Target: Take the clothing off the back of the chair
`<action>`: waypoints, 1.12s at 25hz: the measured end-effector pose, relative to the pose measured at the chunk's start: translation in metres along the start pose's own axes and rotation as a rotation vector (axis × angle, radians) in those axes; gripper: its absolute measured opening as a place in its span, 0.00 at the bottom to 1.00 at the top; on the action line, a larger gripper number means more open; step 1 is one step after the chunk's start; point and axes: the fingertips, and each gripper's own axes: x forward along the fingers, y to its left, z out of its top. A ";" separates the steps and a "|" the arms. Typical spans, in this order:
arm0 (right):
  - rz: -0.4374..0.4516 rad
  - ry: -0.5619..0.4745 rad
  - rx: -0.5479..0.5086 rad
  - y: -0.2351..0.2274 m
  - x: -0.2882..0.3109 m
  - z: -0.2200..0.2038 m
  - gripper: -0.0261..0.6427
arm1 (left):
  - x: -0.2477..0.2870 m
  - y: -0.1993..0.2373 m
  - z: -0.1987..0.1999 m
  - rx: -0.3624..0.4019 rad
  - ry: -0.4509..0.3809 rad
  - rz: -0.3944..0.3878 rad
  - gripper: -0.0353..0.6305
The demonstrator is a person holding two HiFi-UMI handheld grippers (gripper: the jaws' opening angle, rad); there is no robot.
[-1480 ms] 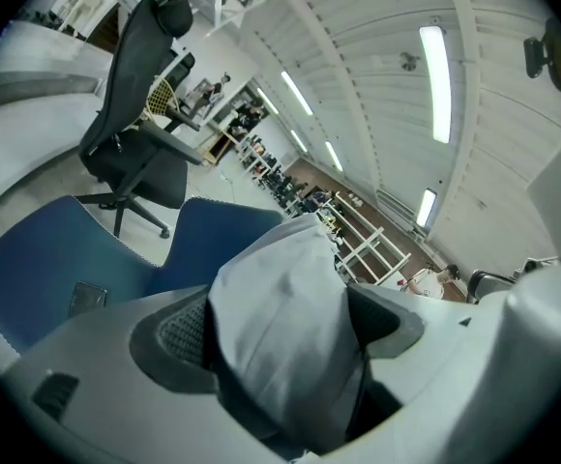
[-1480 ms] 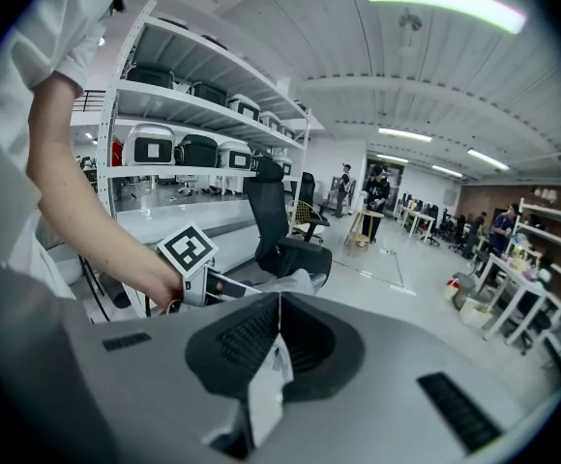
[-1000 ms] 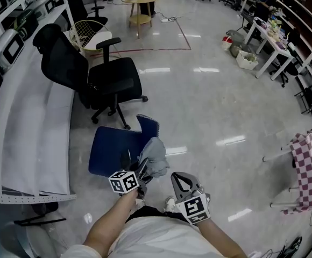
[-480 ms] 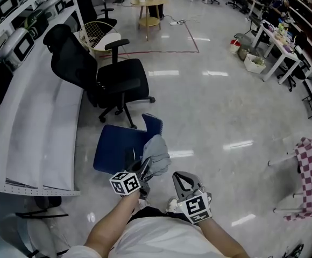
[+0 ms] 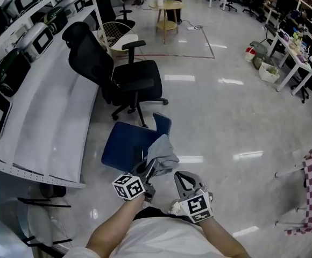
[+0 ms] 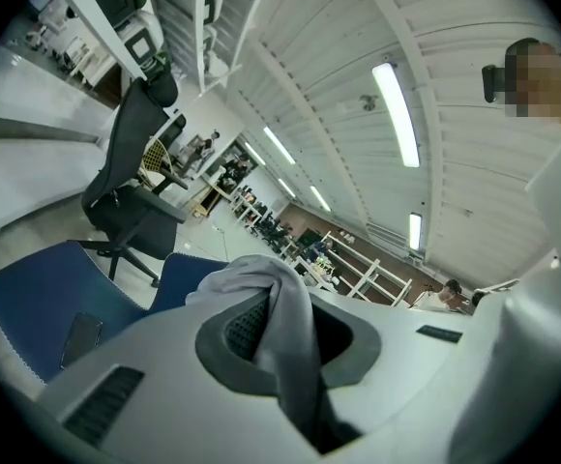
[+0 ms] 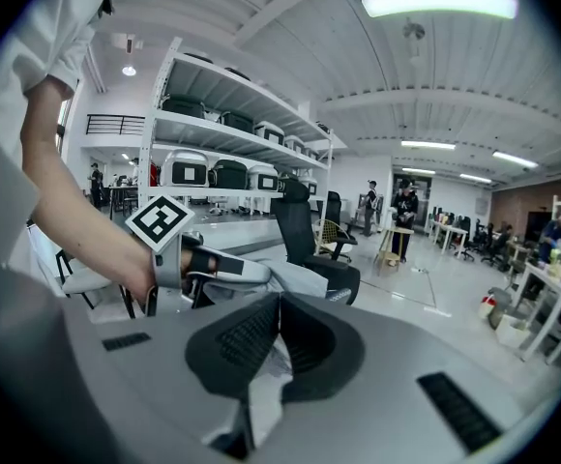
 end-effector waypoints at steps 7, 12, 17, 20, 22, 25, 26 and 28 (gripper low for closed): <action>0.085 -0.047 -0.020 0.007 -0.005 0.004 0.06 | -0.018 -0.036 0.015 0.016 -0.092 0.013 0.11; 0.139 -0.074 -0.020 0.014 -0.011 0.002 0.06 | -0.035 -0.060 0.019 0.006 -0.169 0.033 0.11; 0.183 -0.093 -0.006 0.018 -0.013 -0.004 0.06 | -0.052 -0.073 0.014 0.014 -0.213 0.054 0.11; 0.205 -0.103 0.006 0.022 -0.012 -0.004 0.06 | -0.063 -0.081 0.012 0.035 -0.217 0.070 0.11; 0.223 -0.109 0.012 0.027 -0.010 -0.002 0.06 | -0.071 -0.086 0.013 0.055 -0.217 0.076 0.11; 0.241 -0.115 0.021 0.033 -0.010 -0.001 0.06 | -0.078 -0.096 0.014 0.078 -0.215 0.069 0.11; 0.243 -0.118 0.023 0.035 -0.009 0.000 0.06 | -0.080 -0.098 0.014 0.093 -0.211 0.064 0.11; 0.245 -0.121 0.025 0.041 -0.008 0.001 0.06 | -0.086 -0.099 0.013 0.109 -0.208 0.062 0.11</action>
